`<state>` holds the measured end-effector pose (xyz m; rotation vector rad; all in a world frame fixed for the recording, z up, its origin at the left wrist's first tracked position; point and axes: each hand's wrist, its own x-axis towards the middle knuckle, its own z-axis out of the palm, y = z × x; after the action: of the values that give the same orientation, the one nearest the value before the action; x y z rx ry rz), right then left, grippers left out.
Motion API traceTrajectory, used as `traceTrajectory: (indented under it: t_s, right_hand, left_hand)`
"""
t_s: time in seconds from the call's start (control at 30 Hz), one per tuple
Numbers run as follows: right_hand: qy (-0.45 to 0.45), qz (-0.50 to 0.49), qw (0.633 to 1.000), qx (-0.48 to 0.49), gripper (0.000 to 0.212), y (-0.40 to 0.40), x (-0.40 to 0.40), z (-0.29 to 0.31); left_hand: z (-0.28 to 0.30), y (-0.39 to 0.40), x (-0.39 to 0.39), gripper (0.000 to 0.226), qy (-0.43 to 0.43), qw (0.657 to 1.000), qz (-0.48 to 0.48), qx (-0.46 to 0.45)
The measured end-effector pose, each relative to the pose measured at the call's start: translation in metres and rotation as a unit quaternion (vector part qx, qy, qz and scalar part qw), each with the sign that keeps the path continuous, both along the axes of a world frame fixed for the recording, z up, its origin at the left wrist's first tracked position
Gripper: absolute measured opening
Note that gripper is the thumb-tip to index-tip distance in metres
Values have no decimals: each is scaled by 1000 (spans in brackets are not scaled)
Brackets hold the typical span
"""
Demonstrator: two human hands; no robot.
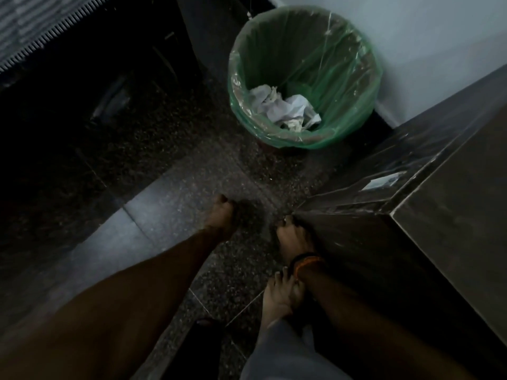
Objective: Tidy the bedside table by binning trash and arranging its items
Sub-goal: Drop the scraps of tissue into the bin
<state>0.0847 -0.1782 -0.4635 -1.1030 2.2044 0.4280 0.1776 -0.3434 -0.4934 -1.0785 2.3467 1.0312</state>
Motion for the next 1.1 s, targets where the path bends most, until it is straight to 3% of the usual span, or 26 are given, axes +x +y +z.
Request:
traceTrajectory:
  t_s: [0.2,0.27,0.33,0.4,0.53,0.7,0.8,1.1]
  right_hand:
    - [-59,-81,992,-81,40,-32,-3,35]
    - [-81,-93,985,-120,38,-42,-6,53]
    - [-92,-96,978,-163,26,-53,-6,70]
    - [-100,-106,968,-205,18,-63,-8,91]
    - [-99,-164,941,-279,19,-83,-17,139]
    - [-91,-254,889,-370,19,-109,-38,194]
    - [-53,-271,878,-391,14,-121,-59,223]
    - [56,-291,894,-335,20,-120,-124,254]
  left_hand:
    - [21,0,2,14,-1,996,86,-5]
    - [34,-3,0,26,7,995,99,3]
    - [46,-5,-3,52,6,995,102,1]
    - [64,-10,-8,60,26,992,123,-15]
    - [126,-19,-31,35,93,973,204,-53]
    - [198,-41,-63,12,198,920,339,-9]
    - [233,-48,-87,6,242,915,323,25]
    - [246,-52,-144,24,204,946,237,82]
